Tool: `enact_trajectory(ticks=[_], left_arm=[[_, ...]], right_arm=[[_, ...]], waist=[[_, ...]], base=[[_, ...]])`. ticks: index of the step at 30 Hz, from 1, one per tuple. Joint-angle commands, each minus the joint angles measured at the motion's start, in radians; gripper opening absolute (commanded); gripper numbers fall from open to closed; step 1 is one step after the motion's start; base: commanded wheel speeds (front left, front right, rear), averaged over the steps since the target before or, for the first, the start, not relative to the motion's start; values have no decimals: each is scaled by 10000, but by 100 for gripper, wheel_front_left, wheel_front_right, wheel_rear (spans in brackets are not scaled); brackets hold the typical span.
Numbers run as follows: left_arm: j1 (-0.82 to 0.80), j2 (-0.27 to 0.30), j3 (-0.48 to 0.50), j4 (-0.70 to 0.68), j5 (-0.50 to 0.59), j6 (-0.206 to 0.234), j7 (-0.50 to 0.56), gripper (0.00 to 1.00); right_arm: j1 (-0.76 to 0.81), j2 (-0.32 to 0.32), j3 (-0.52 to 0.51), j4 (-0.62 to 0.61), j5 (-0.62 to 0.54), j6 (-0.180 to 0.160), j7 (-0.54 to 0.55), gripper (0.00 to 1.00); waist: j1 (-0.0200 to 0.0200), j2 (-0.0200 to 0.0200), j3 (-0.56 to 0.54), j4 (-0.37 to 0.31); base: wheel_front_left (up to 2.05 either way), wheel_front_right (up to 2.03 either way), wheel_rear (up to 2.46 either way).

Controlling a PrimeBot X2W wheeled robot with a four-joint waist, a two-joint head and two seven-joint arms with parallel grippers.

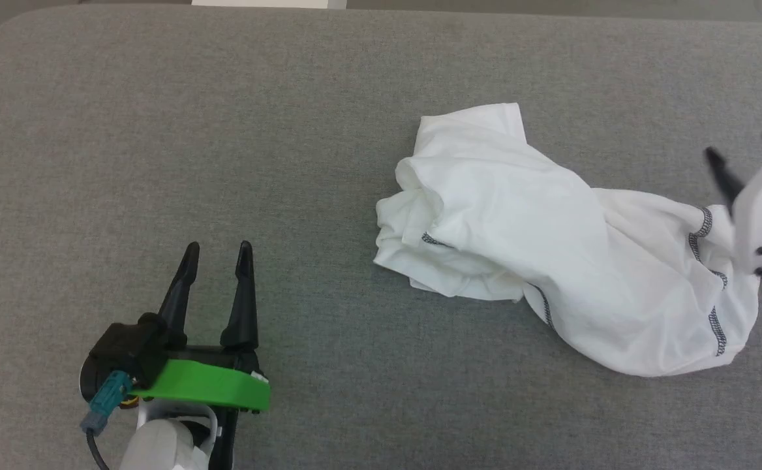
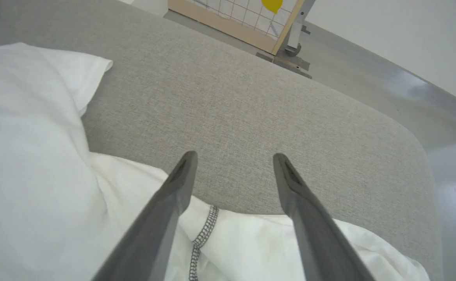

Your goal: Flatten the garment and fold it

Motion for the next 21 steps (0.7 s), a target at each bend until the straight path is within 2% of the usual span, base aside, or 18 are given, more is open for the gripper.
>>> enact_trajectory(ticks=[1,3,6,13,14,15,21], left_arm=[[61,-52,-1,-15,-42,-51,-36,100],[24,-86,-37,-5,-53,-100,-36,100],[-68,-117,-57,2,-51,-144,-36,100],[-283,-190,-119,133,-15,-243,-36,100],[-301,-201,-116,157,-7,-253,-36,100],[-310,-208,-107,175,1,-260,-36,100],[-254,-233,-38,309,73,-306,-36,100]], right_arm=[[90,-27,207,-120,227,-15,261,100],[337,-295,950,-283,698,-15,1030,100],[529,-615,1462,-158,1069,-15,1606,100],[526,-1246,2676,558,1399,-15,1266,100],[446,-1299,2823,670,1431,-15,1083,20],[356,-1336,2927,734,1420,-15,874,0],[-653,-1170,2593,1215,1137,-15,-860,0]], waist=[[0,0,44,109],[0,0,228,340],[0,0,458,564],[0,0,745,886],[0,0,749,896],[0,0,741,892],[0,0,368,613]], base=[[0,0,0],[0,0,0],[0,0,0],[0,0,0],[0,0,0],[0,0,0],[0,0,0]])
